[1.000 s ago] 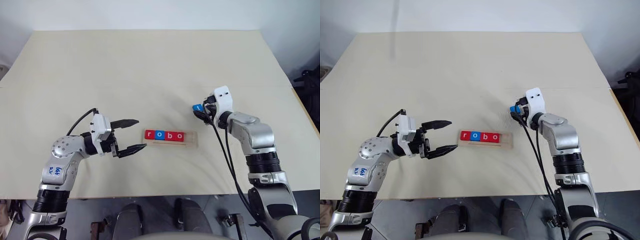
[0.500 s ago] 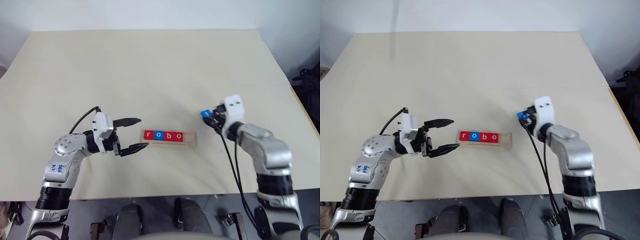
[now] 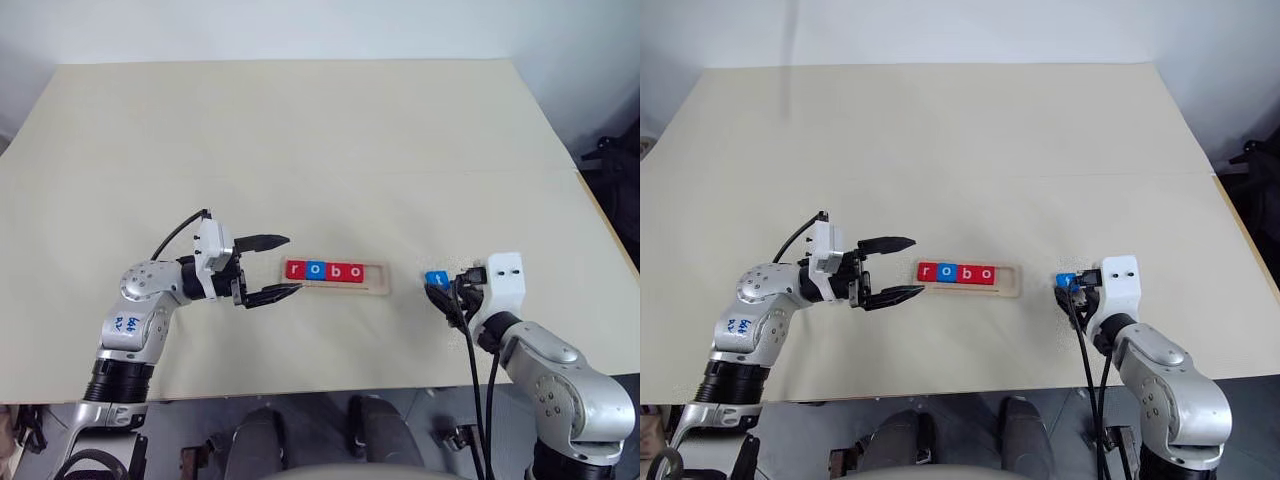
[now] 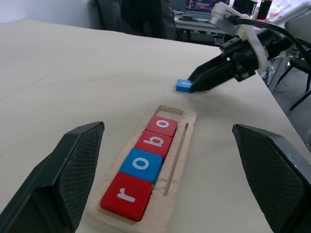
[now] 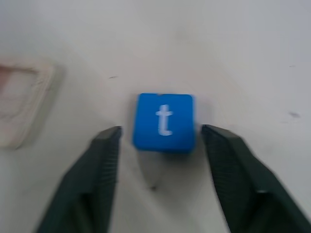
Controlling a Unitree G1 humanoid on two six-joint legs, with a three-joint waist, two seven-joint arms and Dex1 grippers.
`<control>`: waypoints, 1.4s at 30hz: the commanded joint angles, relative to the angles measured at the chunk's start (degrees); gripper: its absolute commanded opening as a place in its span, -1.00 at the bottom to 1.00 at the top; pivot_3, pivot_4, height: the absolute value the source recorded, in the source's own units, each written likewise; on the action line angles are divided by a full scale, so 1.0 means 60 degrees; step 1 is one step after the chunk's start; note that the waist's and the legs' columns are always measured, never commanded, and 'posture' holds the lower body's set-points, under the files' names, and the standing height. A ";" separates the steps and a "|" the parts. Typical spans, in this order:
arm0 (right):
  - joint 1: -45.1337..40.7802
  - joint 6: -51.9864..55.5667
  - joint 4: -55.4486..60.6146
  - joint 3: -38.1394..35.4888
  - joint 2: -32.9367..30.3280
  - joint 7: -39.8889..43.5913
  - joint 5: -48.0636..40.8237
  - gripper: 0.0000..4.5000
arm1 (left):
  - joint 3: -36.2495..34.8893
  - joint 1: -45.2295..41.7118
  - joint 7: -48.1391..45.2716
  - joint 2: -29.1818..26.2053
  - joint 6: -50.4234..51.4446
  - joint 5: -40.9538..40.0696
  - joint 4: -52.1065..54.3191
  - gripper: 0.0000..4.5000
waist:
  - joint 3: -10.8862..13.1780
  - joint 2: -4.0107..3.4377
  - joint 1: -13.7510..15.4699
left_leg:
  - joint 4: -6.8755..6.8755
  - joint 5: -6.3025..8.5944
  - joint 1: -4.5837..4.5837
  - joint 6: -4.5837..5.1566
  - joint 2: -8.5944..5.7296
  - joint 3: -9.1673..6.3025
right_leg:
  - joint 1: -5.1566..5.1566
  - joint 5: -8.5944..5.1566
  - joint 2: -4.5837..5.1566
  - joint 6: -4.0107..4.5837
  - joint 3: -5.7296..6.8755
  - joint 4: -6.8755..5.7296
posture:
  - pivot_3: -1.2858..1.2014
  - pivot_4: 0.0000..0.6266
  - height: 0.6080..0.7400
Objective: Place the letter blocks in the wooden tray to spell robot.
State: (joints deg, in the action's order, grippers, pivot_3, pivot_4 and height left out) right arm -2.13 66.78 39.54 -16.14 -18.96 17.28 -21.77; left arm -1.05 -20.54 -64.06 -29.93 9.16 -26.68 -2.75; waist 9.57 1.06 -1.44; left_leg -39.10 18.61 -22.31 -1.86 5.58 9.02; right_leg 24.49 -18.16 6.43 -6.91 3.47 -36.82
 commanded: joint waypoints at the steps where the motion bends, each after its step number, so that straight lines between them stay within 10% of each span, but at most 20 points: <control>1: -0.0189 -0.0429 -0.0052 -0.0264 -0.0955 0.1003 -0.0521 0.82 | -0.0053 -0.0128 -0.0113 -0.0018 -0.0186 -0.0013 0.0135 1.00 | 0.0000 0.0001 0.0002 | 0.0000 0.0001 0.0000 0.0001 0.0001 -0.0002 | -0.0002 0.0000 -0.0001 0.0000 0.0001 0.0002 | 0.03 -0.52 1.00; 6: -0.0286 -0.3972 -0.2162 0.0176 -0.4334 0.4986 -0.0252 0.82 | -0.0141 0.0017 -0.0224 -0.0156 -0.0218 -0.0052 0.0272 1.00 | 0.0001 0.0003 0.0024 | 0.0003 0.0005 0.0002 0.0010 -0.0003 -0.0006 | -0.0014 0.0002 0.0000 -0.0005 0.0004 0.0024 | 0.03 -0.52 1.00; 12: -0.1977 -0.7802 -0.5960 0.2037 -0.5835 0.8227 0.0874 0.82 | -0.0074 0.0140 -0.0622 -0.0370 -0.0203 -0.0115 0.0510 1.00 | 0.0002 0.0004 -0.0050 | -0.0001 0.0002 0.0020 0.0007 -0.0003 -0.0003 | -0.0023 0.0008 -0.0009 -0.0013 -0.0005 0.0036 | 0.03 -0.52 1.00; 21: -0.5128 -1.0009 -1.0393 0.3986 -0.5400 1.0109 0.2251 0.74 | 0.0107 0.0174 -0.1194 -0.0787 -0.0071 -0.0170 0.0989 1.00 | 0.0008 -0.0002 0.0029 | -0.0012 -0.0001 0.0020 0.0000 -0.0002 0.0004 | -0.0019 0.0009 -0.0001 -0.0015 -0.0002 0.0028 | 0.03 -0.52 1.00; 33: -0.5348 -1.0231 -1.0643 0.4297 -0.5231 1.0821 0.2343 -0.80 | -0.0246 0.0493 -0.0701 -0.0801 0.0143 -0.0273 0.1414 1.00 | 0.0008 -0.0002 -0.0003 | -0.0022 -0.0001 0.0027 0.0000 0.0003 0.0007 | -0.0020 0.0010 0.0001 -0.0015 -0.0003 0.0003 | 0.03 -0.52 1.00; 38: -0.5276 -0.9783 -1.0304 0.4140 -0.5286 1.0717 0.2198 -0.80 | -0.0285 0.0602 -0.0569 -0.0766 0.0152 -0.0288 0.1474 1.00 | 0.0008 -0.0002 -0.0003 | -0.0021 -0.0001 0.0027 0.0000 0.0003 0.0008 | -0.0019 0.0010 0.0001 -0.0015 -0.0003 0.0003 | 0.03 -0.52 1.00; 42: -0.5376 -0.9230 -1.0205 0.4071 -0.5317 1.0762 0.2077 -0.39 | -0.0243 0.0617 -0.0519 -0.0723 0.0119 -0.0278 0.1441 1.00 | 0.0008 -0.0002 0.0003 | -0.0022 -0.0001 0.0026 0.0000 0.0002 0.0008 | -0.0019 0.0010 0.0002 -0.0015 -0.0003 0.0002 | 0.03 -0.52 1.00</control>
State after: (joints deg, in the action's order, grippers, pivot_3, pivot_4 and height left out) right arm -34.44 10.68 -22.60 9.29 -50.70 81.49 -8.98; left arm -1.54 -17.20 -67.38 -34.32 10.11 -27.15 3.85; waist 9.62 1.05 -1.42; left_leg -39.23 18.60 -22.16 -1.87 5.59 9.07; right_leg 24.38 -18.10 6.44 -7.00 3.45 -36.80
